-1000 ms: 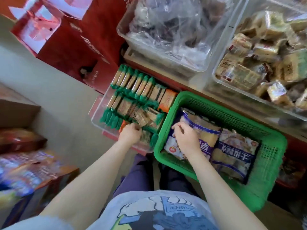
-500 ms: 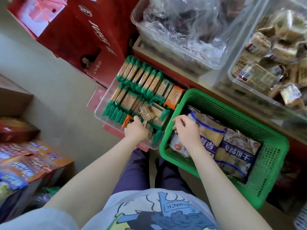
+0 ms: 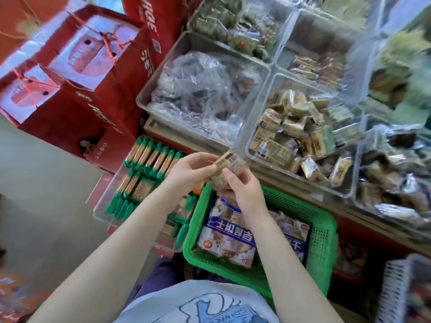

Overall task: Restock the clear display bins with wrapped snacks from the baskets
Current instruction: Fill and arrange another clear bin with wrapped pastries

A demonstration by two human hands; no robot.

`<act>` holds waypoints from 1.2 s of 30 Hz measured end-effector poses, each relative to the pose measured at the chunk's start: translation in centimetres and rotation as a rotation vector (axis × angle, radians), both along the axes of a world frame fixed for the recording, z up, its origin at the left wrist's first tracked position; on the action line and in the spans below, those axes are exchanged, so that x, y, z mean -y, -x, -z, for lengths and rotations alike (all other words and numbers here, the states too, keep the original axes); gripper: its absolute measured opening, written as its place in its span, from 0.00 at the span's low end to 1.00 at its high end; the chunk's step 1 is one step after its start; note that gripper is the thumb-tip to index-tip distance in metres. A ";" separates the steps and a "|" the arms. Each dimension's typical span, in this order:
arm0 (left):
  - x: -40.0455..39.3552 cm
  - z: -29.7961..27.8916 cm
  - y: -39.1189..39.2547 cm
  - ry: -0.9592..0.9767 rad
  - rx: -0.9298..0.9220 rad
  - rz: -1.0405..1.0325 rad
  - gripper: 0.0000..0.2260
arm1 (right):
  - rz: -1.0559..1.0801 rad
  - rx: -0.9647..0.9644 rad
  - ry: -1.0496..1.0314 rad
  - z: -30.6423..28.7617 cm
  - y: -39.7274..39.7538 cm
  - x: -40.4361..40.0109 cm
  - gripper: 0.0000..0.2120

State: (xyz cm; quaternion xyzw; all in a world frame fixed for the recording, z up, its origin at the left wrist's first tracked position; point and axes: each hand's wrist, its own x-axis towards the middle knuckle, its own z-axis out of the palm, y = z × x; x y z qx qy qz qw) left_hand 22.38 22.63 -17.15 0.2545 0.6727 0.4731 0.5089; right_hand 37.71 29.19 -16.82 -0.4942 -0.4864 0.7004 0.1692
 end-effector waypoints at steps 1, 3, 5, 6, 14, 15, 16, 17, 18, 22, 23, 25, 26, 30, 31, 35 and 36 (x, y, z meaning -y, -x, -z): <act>-1.5 -0.4 -0.3 -0.012 -0.069 -0.013 0.08 | 0.020 0.040 -0.102 -0.9 -0.9 -1.4 0.07; -4.4 -0.7 -0.8 -0.047 -0.209 -0.062 0.09 | 0.055 0.136 -0.323 -2.2 -2.7 -4.4 0.06; -7.0 -0.7 -1.5 -0.089 -0.352 -0.016 0.14 | 0.120 0.248 -0.557 -3.0 -4.0 -7.6 0.11; -8.1 -0.7 -1.9 -0.085 -0.433 0.063 0.18 | 0.150 0.330 -0.698 -3.1 -4.5 -9.2 0.15; -11.0 1.3 -5.0 0.097 -0.724 0.341 0.30 | -0.317 0.921 -1.046 -0.2 -6.3 -14.9 0.28; -10.9 1.3 -5.0 0.100 -0.694 0.322 0.30 | -0.304 0.905 -1.091 -0.1 -6.5 -14.4 0.26; -10.9 1.4 -4.9 0.114 -0.649 0.306 0.30 | -0.280 0.885 -1.129 0.2 -6.6 -13.9 0.25; -10.8 1.3 -4.8 0.109 -0.618 0.294 0.32 | -0.264 0.875 -1.156 0.6 -6.7 -13.4 0.25; -10.8 1.3 -4.8 0.102 -0.610 0.291 0.34 | -0.265 0.888 -1.171 1.1 -6.8 -12.8 0.25; -10.8 0.7 -5.1 0.085 -0.628 0.298 0.28 | -0.376 0.998 -1.057 2.0 -7.0 -12.5 0.30; -10.8 0.4 -5.0 0.089 -0.613 0.307 0.27 | -0.384 1.000 -1.029 1.8 -7.0 -12.8 0.31; -10.6 0.1 -4.8 0.064 -0.533 0.282 0.26 | -0.359 0.979 -1.008 1.2 -6.7 -13.1 0.31; -10.3 0.0 -4.6 0.026 -0.495 0.230 0.25 | -0.319 0.948 -1.025 0.8 -6.5 -13.0 0.30; -6.7 0.8 -4.0 -0.079 -0.668 -0.067 0.12 | -0.101 0.624 -1.271 0.1 -5.8 -10.6 0.18; -5.3 1.5 -3.7 -0.037 -0.665 -0.105 0.10 | -0.101 0.516 -1.253 0.3 -5.5 -9.5 0.14; 1.4 6.5 -1.6 0.345 -0.516 -0.101 0.09 | -0.415 0.380 -0.752 2.3 -2.7 -3.9 0.09; 3.1 8.1 -1.0 0.436 -0.506 -0.087 0.10 | -0.520 0.402 -0.627 3.5 -2.0 -2.6 0.09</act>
